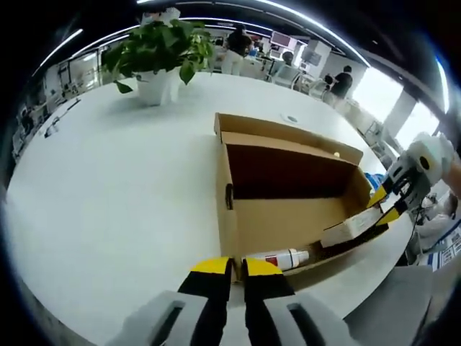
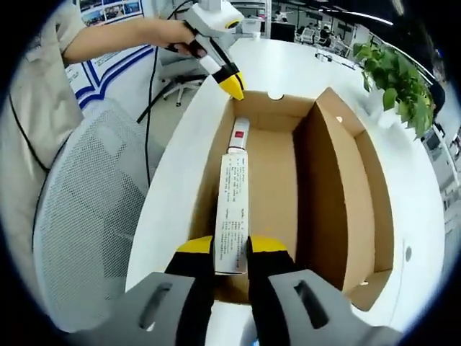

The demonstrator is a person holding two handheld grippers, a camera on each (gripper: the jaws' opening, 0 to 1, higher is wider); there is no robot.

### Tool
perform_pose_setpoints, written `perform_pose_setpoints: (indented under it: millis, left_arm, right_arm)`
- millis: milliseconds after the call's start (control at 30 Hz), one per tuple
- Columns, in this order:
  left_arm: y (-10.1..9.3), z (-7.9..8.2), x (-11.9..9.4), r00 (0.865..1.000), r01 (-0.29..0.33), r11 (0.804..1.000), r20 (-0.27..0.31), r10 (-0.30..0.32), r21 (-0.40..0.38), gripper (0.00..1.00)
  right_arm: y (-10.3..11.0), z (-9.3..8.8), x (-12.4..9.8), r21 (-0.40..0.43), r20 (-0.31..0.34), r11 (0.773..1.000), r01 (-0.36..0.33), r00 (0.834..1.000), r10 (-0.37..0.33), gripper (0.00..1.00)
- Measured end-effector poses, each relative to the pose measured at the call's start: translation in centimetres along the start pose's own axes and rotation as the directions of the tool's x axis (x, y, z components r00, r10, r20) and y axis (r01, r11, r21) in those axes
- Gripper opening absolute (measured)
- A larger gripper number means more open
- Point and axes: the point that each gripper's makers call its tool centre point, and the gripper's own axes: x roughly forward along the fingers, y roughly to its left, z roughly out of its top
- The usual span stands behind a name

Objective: Operate the shoe box by opening the lid, removing the specified soft item, and placing it in the target area until the item is outside and the box remains undamaged.

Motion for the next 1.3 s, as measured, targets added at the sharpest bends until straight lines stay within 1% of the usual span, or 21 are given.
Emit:
perform_pose_setpoints:
  millis: [100,233,467,667,900,1067,1300]
  left_arm:
    - [0.0,0.0,0.0,1.0,-0.001,1.0,0.0,0.001,-0.004,0.05]
    - [0.0,-0.1,-0.1,1.0,-0.007,1.0,0.008,0.007,-0.017,0.05]
    - [0.0,-0.1,-0.1,1.0,-0.007,1.0,0.002,0.007,-0.017,0.05]
    - [-0.1,-0.1,-0.1,1.0,-0.007,1.0,0.002,0.007,-0.017,0.05]
    - [-0.1,-0.1,-0.1,1.0,-0.008,1.0,-0.006,0.008,-0.008,0.05]
    - [-0.2,-0.1,-0.1,1.0,-0.008,1.0,-0.014,0.008,-0.005,0.05]
    - [-0.1,-0.1,0.0,1.0,-0.007,1.0,-0.021,0.007,-0.01,0.05]
  right_arm:
    - [-0.4,1.0,-1.4,0.028,0.047,0.999,0.021,0.999,-0.022,0.14]
    - [-0.5,1.7,-3.0,0.034,0.078,0.998,0.044,0.996,-0.046,0.14]
    - [-0.9,1.8,-5.6,0.028,0.094,0.997,0.071,0.993,-0.073,0.14]
    - [-1.5,1.4,-8.4,0.021,0.093,0.995,0.093,0.991,-0.095,0.14]
    - [-2.2,0.7,-10.7,0.021,0.096,0.992,0.121,0.988,-0.122,0.14]
    - [-2.7,-0.4,-12.3,0.019,0.087,0.991,0.136,0.987,-0.137,0.14]
    - [-3.9,-2.4,-14.4,0.007,0.061,0.986,0.166,0.984,-0.166,0.14]
